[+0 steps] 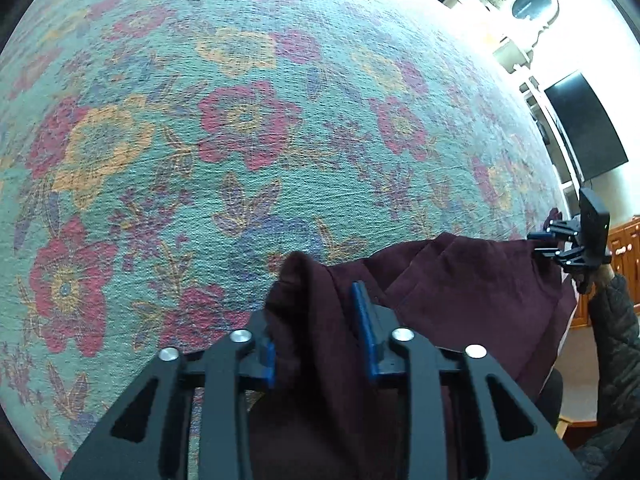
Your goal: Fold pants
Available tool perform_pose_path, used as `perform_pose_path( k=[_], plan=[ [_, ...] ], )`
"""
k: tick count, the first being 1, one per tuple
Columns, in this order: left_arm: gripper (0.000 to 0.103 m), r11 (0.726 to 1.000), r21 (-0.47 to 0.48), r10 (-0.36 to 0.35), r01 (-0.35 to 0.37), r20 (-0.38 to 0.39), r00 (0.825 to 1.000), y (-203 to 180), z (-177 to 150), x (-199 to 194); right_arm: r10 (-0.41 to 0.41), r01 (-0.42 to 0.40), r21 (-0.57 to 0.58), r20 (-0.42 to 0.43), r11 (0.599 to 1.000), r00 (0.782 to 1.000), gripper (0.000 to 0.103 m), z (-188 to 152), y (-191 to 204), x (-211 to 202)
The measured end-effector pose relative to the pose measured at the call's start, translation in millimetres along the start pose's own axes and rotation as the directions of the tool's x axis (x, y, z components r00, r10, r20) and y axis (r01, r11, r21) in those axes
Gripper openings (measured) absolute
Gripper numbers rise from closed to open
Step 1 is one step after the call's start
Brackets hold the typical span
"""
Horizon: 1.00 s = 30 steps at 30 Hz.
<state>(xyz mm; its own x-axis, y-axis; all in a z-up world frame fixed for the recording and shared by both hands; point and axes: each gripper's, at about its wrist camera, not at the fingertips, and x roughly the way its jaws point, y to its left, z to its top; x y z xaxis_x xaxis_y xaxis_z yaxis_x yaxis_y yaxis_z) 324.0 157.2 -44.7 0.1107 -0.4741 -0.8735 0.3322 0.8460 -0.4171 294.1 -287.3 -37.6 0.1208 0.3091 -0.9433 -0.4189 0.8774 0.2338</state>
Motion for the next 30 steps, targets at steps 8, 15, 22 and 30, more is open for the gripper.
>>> perform_pose_path(
  k=[8, 15, 22, 30],
  plan=[
    [0.016, 0.998, 0.055, 0.009, -0.016, 0.136, 0.991, -29, -11, -49, -0.183, 0.198, -0.095, 0.147, 0.976, 0.972, 0.004, -22, 57, -49],
    [0.016, 0.994, 0.105, -0.040, 0.016, 0.235, 0.971, -56, -66, -105, -0.321, 0.366, -0.112, 0.291, 0.924, 0.901, 0.004, -93, 125, -86],
    [0.018, 0.993, 0.118, -0.010, -0.017, 0.222, 0.975, -68, -161, -98, -0.341, 0.385, -0.095, 0.308, 0.918, 0.888, 0.004, -172, 173, -57],
    [0.076, 0.995, -0.080, -0.032, 0.056, 0.275, 0.961, -29, -248, -93, -0.355, 0.376, -0.015, 0.293, 0.927, 0.888, 0.035, -218, 191, -21]
  ],
)
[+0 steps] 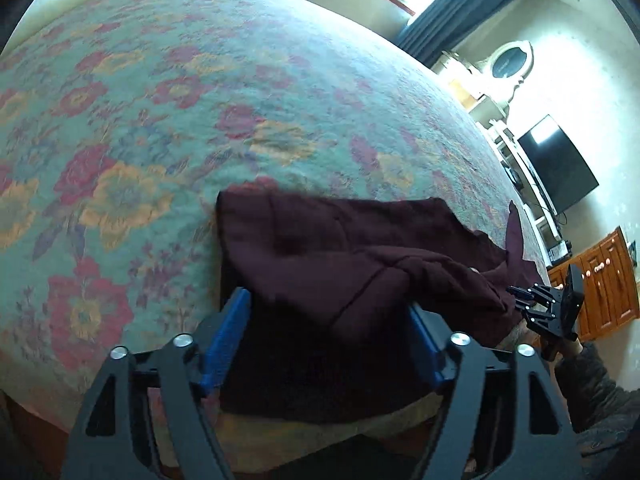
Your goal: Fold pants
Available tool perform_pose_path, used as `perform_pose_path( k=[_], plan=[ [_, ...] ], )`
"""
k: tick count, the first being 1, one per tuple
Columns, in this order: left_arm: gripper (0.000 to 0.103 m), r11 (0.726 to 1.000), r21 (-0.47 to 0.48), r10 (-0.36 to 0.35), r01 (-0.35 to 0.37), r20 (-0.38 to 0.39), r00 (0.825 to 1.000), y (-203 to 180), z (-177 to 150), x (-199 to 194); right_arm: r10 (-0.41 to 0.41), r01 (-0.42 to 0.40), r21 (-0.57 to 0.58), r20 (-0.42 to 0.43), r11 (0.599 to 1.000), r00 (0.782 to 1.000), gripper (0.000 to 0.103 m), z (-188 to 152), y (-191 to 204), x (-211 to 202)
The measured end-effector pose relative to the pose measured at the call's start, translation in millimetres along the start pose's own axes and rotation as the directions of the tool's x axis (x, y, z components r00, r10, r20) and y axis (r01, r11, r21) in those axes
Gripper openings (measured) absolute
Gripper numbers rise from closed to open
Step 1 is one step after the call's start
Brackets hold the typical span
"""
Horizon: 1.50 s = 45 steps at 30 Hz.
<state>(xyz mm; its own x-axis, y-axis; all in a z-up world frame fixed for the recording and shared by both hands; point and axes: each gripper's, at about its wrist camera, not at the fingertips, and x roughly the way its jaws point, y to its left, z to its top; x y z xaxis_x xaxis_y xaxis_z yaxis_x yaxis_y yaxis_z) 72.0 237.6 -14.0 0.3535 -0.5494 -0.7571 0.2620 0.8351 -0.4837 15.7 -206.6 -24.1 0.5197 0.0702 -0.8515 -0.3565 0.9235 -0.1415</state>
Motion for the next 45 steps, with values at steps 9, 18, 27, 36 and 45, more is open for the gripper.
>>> perform_pose_path(
  k=[9, 18, 27, 36, 45],
  plan=[
    [0.076, 0.980, -0.185, 0.065, -0.078, -0.073, 0.995, 31, -73, -4, 0.146, -0.144, 0.237, 0.009, 0.961, 0.989, 0.051, -29, -2, -21],
    [0.076, 0.920, -0.390, -0.032, 0.040, 0.026, 0.999, 12, -79, -10, 0.206, -0.227, 0.437, 0.095, 0.870, 0.974, 0.053, -39, -18, -29],
    [0.075, 0.868, -0.492, -0.035, 0.058, 0.057, 0.998, -6, -72, 1, 0.285, -0.321, 0.545, 0.153, 0.774, 0.946, 0.059, -37, -19, -22],
    [0.076, 0.845, -0.531, -0.026, 0.059, 0.070, 0.997, -8, -67, 16, 0.303, -0.335, 0.559, 0.153, 0.759, 0.941, 0.061, -35, -7, -14],
    [0.049, 0.853, -0.515, 0.129, -0.085, 0.050, 0.990, -17, -63, 23, 0.365, -0.435, 0.697, 0.259, 0.570, 0.894, 0.061, -37, -12, 2]
  ],
)
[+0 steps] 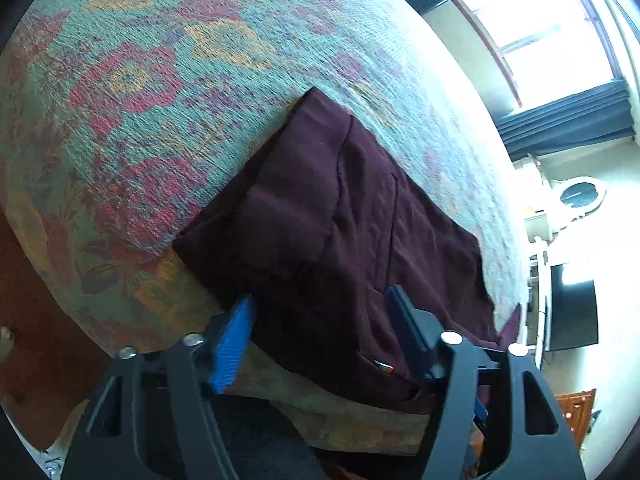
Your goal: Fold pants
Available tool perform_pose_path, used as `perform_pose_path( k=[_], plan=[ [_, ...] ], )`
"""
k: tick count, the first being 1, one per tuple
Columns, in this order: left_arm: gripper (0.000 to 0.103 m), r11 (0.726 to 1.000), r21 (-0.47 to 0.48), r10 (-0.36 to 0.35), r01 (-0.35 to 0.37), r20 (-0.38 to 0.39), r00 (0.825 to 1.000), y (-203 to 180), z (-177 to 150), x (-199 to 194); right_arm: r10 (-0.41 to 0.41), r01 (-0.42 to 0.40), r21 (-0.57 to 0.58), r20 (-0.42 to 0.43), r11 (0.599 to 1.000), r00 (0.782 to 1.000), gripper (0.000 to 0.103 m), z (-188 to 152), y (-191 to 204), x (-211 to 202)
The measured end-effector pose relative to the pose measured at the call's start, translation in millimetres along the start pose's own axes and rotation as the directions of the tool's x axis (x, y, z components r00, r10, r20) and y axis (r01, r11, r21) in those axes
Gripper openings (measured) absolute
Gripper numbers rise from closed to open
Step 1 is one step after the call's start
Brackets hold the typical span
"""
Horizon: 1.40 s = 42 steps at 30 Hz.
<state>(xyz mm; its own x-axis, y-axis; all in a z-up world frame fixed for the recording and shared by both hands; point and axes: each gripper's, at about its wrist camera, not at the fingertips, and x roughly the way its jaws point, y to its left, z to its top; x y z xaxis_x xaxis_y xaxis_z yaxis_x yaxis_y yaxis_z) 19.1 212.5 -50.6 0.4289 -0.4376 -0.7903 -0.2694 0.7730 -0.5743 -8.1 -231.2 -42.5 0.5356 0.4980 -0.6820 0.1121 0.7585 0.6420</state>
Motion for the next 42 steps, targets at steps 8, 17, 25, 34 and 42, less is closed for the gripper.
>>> perform_pose_path(
  k=[8, 17, 25, 34, 42],
  plan=[
    [0.029, 0.998, -0.016, 0.060, -0.059, 0.017, 0.998, -1, 8, -6, -0.020, 0.010, 0.179, 0.053, 0.984, 0.998, 0.020, 11, -19, 11],
    [0.028, 0.999, -0.017, 0.034, -0.033, 0.019, 0.999, 19, 14, -14, -0.050, 0.043, 0.101, 0.069, 0.994, 0.996, 0.002, -24, -3, -5],
    [0.035, 0.990, 0.126, 0.072, -0.070, -0.010, 0.997, 10, 5, -14, -0.042, 0.039, 0.118, 0.027, 0.992, 0.999, 0.029, -18, -8, -11],
    [0.057, 0.921, 0.355, 0.152, -0.162, 0.056, 0.987, -39, -21, -38, -0.276, 0.271, 0.057, 0.268, 0.961, 0.923, 0.044, 136, -29, -108],
    [0.057, 0.929, 0.335, 0.149, -0.157, 0.051, 0.988, -68, 3, 9, -0.520, 0.441, 0.311, 0.252, 0.842, 0.816, 0.044, 281, -134, -97]
  ],
)
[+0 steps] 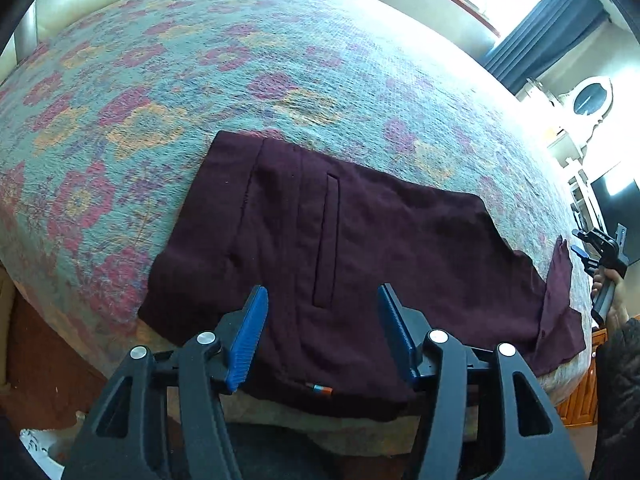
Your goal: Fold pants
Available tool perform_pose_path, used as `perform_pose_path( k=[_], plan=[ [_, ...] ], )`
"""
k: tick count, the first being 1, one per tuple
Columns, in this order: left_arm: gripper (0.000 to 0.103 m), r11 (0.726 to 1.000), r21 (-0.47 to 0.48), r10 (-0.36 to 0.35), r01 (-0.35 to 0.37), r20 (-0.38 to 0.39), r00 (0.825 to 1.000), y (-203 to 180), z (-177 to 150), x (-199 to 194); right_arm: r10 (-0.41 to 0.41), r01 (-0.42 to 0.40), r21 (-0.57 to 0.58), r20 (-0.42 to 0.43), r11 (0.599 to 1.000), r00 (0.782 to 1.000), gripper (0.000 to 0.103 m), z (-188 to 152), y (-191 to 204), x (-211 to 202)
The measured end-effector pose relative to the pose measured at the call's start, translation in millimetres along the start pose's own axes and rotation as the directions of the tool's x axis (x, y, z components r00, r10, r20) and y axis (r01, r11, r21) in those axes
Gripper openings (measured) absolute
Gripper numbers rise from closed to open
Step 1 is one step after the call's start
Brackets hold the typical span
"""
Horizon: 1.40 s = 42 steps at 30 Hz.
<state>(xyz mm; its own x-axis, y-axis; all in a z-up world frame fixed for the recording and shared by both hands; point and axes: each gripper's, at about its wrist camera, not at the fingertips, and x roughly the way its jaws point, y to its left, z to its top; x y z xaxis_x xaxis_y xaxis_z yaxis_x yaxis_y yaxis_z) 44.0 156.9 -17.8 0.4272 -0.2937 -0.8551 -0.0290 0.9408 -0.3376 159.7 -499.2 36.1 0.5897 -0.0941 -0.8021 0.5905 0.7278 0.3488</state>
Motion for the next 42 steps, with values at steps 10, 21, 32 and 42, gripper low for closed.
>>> perform_pose_path(
  k=[10, 21, 32, 42],
  plan=[
    [0.071, 1.000, -0.005, -0.003, 0.003, -0.023, 1.000, -13, 5, 28, -0.311, 0.312, 0.026, -0.039, 0.950, 0.950, 0.042, 18, -11, 67],
    [0.074, 1.000, -0.005, 0.015, -0.015, -0.009, 1.000, -17, 3, 31, 0.056, -0.074, 0.115, 0.154, 0.991, 0.987, 0.004, -4, -73, -68],
    [0.077, 0.998, 0.001, 0.058, -0.058, -0.004, 0.998, -25, -2, 31, 0.124, -0.191, 0.245, 0.265, 0.951, 0.956, 0.004, -79, -231, -179],
    [0.077, 0.993, 0.018, 0.120, -0.120, 0.010, 0.993, -34, -6, 33, 0.137, -0.203, 0.405, 0.185, 0.892, 0.973, 0.004, -131, -296, -135]
  ],
)
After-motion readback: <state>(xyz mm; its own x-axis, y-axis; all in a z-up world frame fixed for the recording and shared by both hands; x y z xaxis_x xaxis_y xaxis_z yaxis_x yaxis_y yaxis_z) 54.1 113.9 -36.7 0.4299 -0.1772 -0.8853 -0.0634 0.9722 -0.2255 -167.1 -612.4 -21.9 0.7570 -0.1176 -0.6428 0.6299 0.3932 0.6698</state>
